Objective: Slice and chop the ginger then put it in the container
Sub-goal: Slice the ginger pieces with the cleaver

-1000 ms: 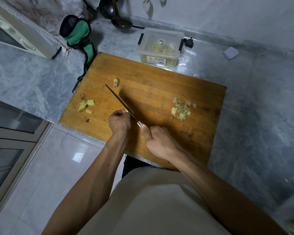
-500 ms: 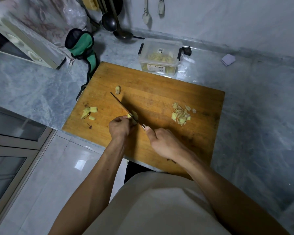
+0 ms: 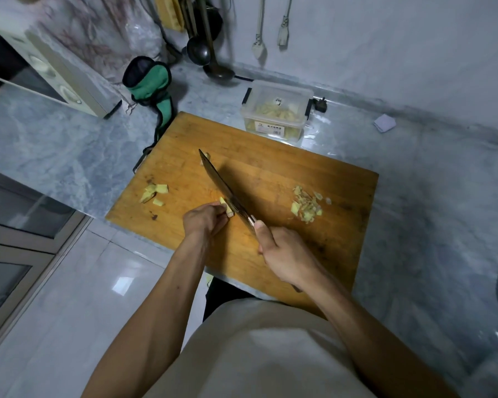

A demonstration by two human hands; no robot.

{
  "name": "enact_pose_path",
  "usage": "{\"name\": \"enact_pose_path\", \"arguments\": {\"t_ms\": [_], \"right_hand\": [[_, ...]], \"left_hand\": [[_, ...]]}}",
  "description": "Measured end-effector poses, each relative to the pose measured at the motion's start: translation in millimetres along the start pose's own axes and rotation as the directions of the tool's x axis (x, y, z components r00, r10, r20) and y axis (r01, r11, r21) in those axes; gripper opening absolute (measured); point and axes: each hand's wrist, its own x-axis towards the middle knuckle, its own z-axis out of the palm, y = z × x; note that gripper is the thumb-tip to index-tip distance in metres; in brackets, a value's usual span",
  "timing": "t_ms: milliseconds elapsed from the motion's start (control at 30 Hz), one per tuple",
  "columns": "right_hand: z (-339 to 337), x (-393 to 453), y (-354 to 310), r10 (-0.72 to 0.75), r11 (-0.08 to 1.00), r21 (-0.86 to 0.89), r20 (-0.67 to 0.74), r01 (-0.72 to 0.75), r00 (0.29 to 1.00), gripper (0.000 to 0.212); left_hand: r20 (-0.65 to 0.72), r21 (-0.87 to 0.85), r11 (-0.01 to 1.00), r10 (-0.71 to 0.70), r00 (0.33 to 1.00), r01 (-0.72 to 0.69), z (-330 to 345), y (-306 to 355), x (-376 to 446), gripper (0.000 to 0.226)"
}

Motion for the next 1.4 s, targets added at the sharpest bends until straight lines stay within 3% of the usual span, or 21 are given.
{"name": "enact_pose_path", "arguments": {"t_ms": [333,1000,1400], "right_hand": [[2.3,-5.5,-1.7,-0.033,0.999,-0.02,-0.001,0.033,0.999,0.064],[8.4,-8.1,4.4,-0.057,0.996,-0.069,0.008,0.058,0.998,0.057],[6.4,-8.9,5.5,-0.058,0.994,-0.089,-0.006,0.057,0.998,0.056]], "left_hand": [[-0.049,-0.068,0.998,-0.018,0.999,0.015,4.7,-1.0,-5.7,0.019],[-0.074,-0.044,0.999,-0.016,0.997,0.012,5.5,-6.5,-5.0,0.031],[-0.045,0.028,0.995,0.099,0.994,-0.098,9.5,-10.6,-12.8,0.029]]}}
